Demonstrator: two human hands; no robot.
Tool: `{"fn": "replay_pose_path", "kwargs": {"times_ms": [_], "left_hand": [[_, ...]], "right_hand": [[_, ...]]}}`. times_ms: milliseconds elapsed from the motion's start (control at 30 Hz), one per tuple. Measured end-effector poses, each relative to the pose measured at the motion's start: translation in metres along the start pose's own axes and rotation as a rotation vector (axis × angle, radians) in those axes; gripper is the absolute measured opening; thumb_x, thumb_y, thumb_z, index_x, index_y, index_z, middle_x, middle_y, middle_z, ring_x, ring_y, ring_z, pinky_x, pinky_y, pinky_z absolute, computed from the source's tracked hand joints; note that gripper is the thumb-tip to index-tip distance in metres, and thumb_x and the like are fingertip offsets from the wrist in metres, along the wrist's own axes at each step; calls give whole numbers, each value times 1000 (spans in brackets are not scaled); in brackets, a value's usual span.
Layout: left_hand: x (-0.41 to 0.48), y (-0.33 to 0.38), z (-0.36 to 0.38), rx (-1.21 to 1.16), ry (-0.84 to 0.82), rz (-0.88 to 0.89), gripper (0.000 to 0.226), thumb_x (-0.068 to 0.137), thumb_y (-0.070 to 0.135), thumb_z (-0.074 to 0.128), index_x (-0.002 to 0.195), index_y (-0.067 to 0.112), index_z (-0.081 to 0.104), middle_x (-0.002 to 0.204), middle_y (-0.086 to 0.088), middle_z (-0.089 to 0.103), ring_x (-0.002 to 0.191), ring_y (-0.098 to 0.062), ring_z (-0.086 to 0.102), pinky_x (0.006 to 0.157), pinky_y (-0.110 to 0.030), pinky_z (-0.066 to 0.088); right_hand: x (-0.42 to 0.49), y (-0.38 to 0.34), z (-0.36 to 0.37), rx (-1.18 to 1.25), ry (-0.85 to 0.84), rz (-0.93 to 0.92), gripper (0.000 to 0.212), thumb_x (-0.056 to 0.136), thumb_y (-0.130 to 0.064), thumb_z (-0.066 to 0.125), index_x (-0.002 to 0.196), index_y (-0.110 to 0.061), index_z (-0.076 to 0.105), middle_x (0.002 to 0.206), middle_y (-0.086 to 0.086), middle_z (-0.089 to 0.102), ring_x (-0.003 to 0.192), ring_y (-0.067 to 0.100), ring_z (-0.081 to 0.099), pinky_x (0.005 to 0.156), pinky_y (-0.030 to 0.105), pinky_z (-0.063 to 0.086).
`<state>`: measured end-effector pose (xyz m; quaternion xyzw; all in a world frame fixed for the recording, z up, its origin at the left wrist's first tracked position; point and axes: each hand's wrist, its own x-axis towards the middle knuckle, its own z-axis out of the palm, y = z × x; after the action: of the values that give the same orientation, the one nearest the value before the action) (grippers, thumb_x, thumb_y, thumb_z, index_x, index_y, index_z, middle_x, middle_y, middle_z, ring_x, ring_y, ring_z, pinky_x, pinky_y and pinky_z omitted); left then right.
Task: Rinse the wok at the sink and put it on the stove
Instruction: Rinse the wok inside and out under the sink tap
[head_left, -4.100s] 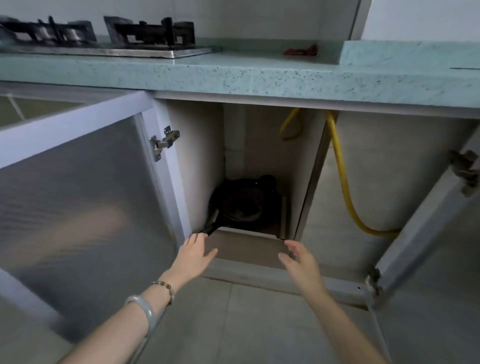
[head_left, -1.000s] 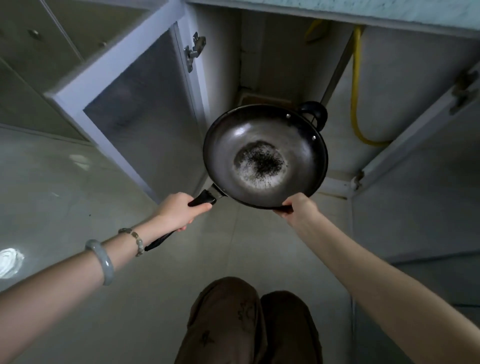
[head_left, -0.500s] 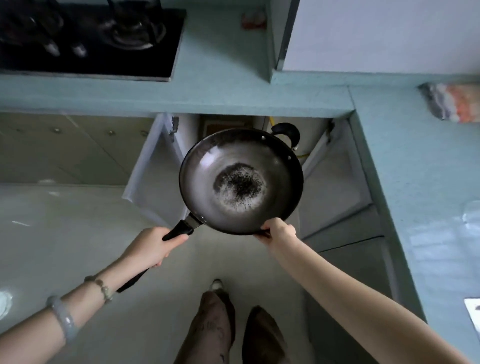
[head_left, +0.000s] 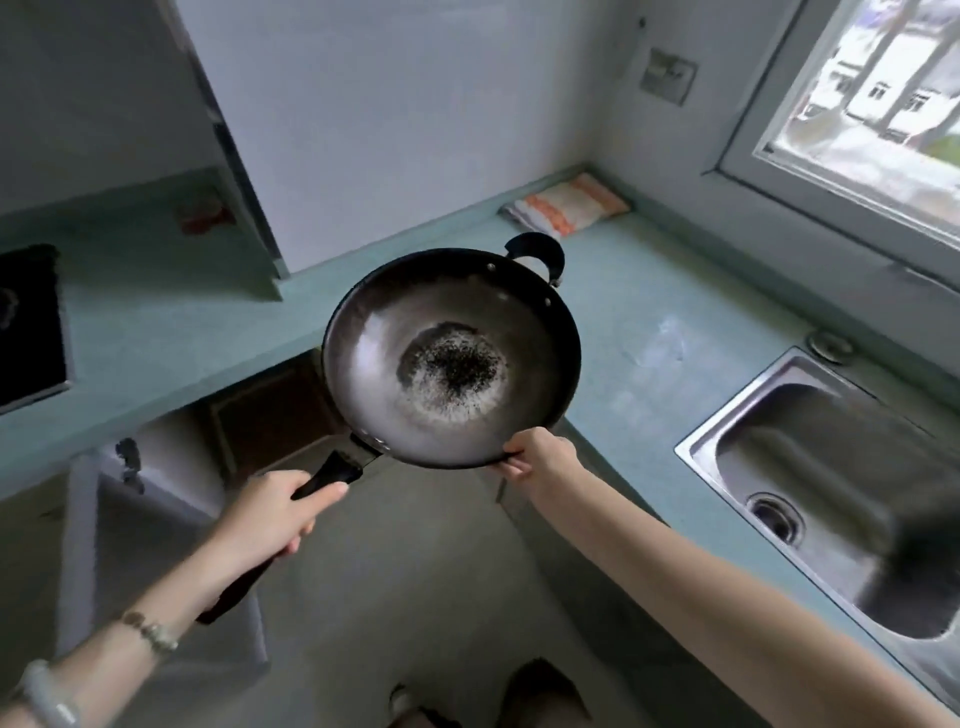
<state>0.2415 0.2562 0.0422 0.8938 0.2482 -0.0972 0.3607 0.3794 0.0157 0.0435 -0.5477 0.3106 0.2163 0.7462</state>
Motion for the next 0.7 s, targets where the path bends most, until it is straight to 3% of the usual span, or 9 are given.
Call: {"fn": "replay_pose_path", "kwargs": {"times_ms": [67,133,200,300,400,600,700], "left_hand": [[17,30,13,49,-29,51,51,84,52,61,61,6,56,54,-14,65,40,-21,58,54,-31,49],[29,62,31,63,-57,107,50,84,51,62,60,8,56,54,-15,65,40,-19,56,55,-29,47],[38,91,48,70,-85,151,48,84,50,62,59,9,55,51,-13,64,39,-16,55,55,-28,46],[54,131,73,88,-130,182,49,85,53,59,59,11,54,52,-11,65,40,-17,56,56,-28,48],[74,172,97,54,-154,214,50,88,53,54,60,12,52,54,-6,64,40,-16,56,53,-26,47],[114,214,129,85,-197,274,48,87,51,58,60,11,53,51,-7,63,39,-13,57,56,-26,47],[147,229,143,113,-209,286,47,87,47,60,57,12,52,46,-10,61,39,-14,56,53,-25,43]], "right_hand": [[8,-21,-25,51,76,-32,22,74,22,37,91,12,45,116,38,54,106,48,59,77,52,54],[23,-37,-53,74,137,-40,44,72,20,37,115,13,42,115,35,55,102,45,61,76,52,54],[35,-53,-78,87,162,-37,52,68,20,37,120,12,41,108,34,58,97,43,63,82,55,53],[44,-82,-114,105,213,-55,33,71,22,36,100,12,48,90,30,58,90,45,63,86,58,51],[61,-113,-146,119,224,-63,19,74,23,37,80,9,48,72,23,57,66,38,59,83,53,53],[100,-150,-171,100,238,-53,20,72,24,38,79,10,49,76,26,61,75,41,63,75,52,55],[129,-165,-171,119,268,-67,18,71,26,38,76,10,47,74,27,59,76,41,61,82,56,53]]}}
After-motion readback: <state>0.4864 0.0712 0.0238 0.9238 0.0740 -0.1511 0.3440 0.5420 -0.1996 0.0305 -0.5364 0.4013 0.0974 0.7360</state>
